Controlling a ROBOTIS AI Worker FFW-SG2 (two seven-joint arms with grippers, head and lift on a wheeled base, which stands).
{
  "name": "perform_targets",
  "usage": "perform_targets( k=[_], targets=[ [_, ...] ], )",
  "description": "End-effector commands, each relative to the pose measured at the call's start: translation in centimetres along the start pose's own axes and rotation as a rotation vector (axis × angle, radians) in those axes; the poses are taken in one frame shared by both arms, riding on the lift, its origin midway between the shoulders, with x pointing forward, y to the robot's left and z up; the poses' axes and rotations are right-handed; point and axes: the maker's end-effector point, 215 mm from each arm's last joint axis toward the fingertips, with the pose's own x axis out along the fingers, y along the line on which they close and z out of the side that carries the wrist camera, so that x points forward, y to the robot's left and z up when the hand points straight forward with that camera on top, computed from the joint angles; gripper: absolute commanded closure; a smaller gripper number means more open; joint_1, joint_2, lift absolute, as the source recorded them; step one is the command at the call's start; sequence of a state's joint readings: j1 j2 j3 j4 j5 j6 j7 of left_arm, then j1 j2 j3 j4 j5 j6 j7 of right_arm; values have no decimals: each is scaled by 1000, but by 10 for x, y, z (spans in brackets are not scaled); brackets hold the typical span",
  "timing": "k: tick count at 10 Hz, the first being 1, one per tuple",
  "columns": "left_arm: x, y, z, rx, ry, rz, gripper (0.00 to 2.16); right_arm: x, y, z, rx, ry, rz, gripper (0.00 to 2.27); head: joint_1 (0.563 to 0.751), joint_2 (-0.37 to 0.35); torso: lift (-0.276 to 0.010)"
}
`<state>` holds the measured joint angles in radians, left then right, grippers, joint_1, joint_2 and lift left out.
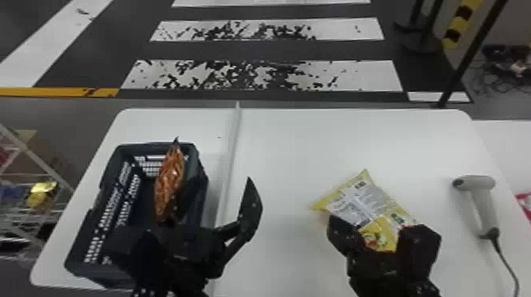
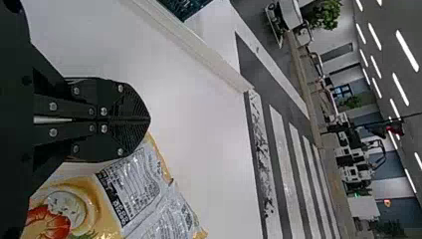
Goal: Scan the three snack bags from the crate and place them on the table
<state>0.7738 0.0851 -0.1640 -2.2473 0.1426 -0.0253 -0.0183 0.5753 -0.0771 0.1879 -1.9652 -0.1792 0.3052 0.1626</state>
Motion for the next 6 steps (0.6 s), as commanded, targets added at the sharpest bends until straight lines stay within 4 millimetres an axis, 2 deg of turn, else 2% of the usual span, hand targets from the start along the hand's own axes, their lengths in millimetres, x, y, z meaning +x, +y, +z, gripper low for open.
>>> perform_targets(
  k=[1, 3, 5, 6],
  targets=[
    [1, 1, 0, -6, 2, 0, 33, 16, 2, -7, -14, 21, -10, 2246, 695, 93, -62],
    [0, 4, 0, -22, 2, 2, 33, 36, -4, -17, -8, 35, -50, 2246, 695, 102, -62],
    [0, 4, -3, -11, 9, -8, 33, 59, -22, -19, -28, 48, -127, 2246, 695, 104, -62],
    [0, 6, -4, -10, 10, -9, 33, 65, -34, -13, -33, 37, -178, 2246, 695, 97, -62]
  ],
)
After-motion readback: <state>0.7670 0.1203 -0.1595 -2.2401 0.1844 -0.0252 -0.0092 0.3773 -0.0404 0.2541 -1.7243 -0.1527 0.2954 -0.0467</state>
